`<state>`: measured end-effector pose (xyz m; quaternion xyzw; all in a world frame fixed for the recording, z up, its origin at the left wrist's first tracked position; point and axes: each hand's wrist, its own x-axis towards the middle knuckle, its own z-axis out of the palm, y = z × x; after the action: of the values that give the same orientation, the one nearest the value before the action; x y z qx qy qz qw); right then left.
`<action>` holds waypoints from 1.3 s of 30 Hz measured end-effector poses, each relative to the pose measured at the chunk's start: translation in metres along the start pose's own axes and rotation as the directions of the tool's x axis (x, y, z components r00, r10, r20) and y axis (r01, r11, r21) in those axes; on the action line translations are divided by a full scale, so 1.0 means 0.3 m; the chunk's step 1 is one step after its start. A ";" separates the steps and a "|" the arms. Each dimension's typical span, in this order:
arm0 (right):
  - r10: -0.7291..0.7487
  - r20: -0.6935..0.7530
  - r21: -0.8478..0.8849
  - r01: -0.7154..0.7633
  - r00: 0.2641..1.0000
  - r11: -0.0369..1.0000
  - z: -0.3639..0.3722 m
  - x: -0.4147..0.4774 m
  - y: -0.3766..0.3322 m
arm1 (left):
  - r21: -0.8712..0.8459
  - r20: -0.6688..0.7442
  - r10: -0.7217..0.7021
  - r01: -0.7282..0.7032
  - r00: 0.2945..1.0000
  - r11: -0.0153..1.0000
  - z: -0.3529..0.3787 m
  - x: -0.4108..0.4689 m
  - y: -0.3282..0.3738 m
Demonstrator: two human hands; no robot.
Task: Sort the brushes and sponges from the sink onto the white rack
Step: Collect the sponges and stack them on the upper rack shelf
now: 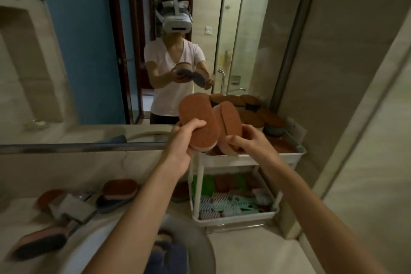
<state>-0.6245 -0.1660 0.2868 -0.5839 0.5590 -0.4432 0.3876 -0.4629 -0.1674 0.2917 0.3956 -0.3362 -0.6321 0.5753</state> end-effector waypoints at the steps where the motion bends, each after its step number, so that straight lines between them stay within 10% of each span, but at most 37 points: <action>1: -0.005 0.008 -0.040 0.006 1.000 0.999 -0.028 0.015 0.005 | 0.009 0.006 -0.005 0.005 1.000 1.000 0.021 0.008 -0.007; 11: -0.224 0.176 -0.517 0.284 0.959 0.808 -0.190 0.150 0.008 | 0.071 -0.164 0.036 -0.024 0.986 0.997 0.016 0.098 -0.045; 18: -0.122 0.294 -0.625 0.287 0.948 0.726 -0.146 0.182 0.037 | 0.081 -0.181 0.004 0.011 0.983 0.997 -0.007 0.119 -0.060; 33: -0.135 0.249 -0.744 0.279 0.959 0.608 -0.110 0.168 0.080 | 0.155 -0.189 0.042 -0.012 0.981 0.988 -0.003 0.125 -0.052; 39: -0.410 0.115 -0.497 0.409 0.905 0.765 -0.140 0.105 0.038 | 0.237 -0.181 0.221 -0.175 0.958 0.955 0.099 0.126 -0.024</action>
<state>-0.6687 -0.1965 0.2916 -0.7727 0.5153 -0.3531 0.1128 -0.4935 -0.2052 0.2948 0.4836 -0.3807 -0.4859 0.6206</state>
